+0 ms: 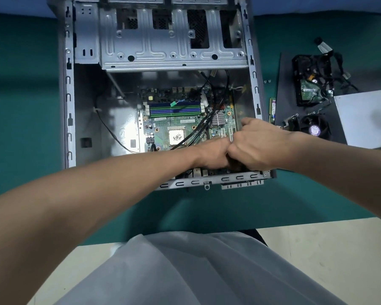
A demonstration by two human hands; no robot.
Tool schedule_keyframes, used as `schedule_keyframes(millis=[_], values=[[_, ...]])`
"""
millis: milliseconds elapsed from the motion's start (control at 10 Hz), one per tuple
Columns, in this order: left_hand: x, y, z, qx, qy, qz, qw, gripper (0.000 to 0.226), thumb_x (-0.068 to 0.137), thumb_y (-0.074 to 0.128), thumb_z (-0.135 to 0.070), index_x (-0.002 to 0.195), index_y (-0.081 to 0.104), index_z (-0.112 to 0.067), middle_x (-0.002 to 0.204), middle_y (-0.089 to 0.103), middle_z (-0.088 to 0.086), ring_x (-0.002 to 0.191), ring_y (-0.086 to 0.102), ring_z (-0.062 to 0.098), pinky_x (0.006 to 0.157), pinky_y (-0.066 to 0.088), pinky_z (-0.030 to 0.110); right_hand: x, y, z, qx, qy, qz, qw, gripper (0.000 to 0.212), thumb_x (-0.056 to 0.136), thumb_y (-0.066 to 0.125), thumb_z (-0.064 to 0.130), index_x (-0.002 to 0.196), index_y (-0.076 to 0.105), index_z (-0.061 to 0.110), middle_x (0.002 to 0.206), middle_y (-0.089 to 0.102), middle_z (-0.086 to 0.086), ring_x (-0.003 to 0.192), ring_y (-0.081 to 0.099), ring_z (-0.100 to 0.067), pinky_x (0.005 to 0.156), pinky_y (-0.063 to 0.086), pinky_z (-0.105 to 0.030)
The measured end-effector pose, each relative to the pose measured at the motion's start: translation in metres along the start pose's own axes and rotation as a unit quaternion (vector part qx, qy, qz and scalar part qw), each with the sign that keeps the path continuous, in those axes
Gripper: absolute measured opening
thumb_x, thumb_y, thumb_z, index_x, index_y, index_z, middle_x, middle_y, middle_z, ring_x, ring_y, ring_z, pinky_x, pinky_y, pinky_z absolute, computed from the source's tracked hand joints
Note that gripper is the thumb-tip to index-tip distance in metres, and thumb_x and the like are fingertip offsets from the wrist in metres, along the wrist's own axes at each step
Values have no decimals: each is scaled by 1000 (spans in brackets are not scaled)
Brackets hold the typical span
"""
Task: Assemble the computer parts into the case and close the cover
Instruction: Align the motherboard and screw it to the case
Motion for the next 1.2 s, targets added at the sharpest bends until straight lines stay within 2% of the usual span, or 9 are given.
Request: schedule_keyframes(millis=[100,300,400,500,600,700,900,1100,1200], values=[[6,2,6,20,-11,-2,1000,29,98,50,-13,123,58,-1,127,57,18,119,50,29,98,35,32,1,4,0,5,3,18,1000,27,91,39,18,64,44,20,62,51,0,51,39,-18,100,31,-40],[4,1,2,-14,-9,3,1000,28,98,49,-7,121,59,4,125,58,21,118,51,32,88,31,25,-1,1,-5,3,13,10,1000,23,93,40,19,72,47,20,55,35,1,56,46,-23,91,36,-36],[3,1,3,-16,-16,10,1000,28,97,51,-9,122,58,3,125,58,21,119,51,31,88,31,26,0,2,0,-12,0,40,999,30,93,42,19,63,42,20,54,35,3,47,36,-16,91,35,-36],[5,2,3,-9,-10,-2,1000,29,98,49,-7,124,57,3,127,57,21,120,50,31,91,32,28,0,4,1,-8,4,55,998,29,93,43,19,65,41,19,55,35,4,49,34,-15,98,34,-39],[6,3,6,-16,-21,3,1000,30,99,46,-5,126,55,3,130,55,21,121,48,31,91,31,27,-2,0,-5,22,14,37,999,21,93,43,17,73,47,18,56,35,1,58,45,-22,97,39,-37],[5,4,3,-25,-18,13,999,30,99,46,-5,126,55,4,129,56,22,121,50,32,88,31,25,-2,-2,-6,25,10,39,999,25,95,39,17,71,48,18,55,36,1,58,47,-23,95,42,-39],[9,0,7,4,-14,-10,1000,30,98,49,-9,125,56,1,128,56,19,120,49,31,98,34,33,-1,4,-1,-8,0,68,998,29,92,45,18,64,37,21,57,37,4,49,34,-13,91,37,-37],[8,1,6,-10,-19,0,1000,29,98,47,-6,124,56,3,128,56,21,119,50,31,91,33,28,0,3,-3,-8,2,64,998,22,95,42,19,74,48,21,56,36,4,49,35,-14,91,43,-38],[12,1,7,-21,-8,-12,1000,30,98,50,-8,126,55,2,129,55,20,120,49,31,94,33,30,2,8,0,-17,0,88,996,20,97,44,22,80,55,22,60,44,4,53,41,-15,95,42,-41]])
Point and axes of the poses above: each hand's wrist, its own x-axis towards the middle knuckle, its own y-axis out of the palm, z = x × y, the point moved 10 cm from there along x, towards the middle knuckle
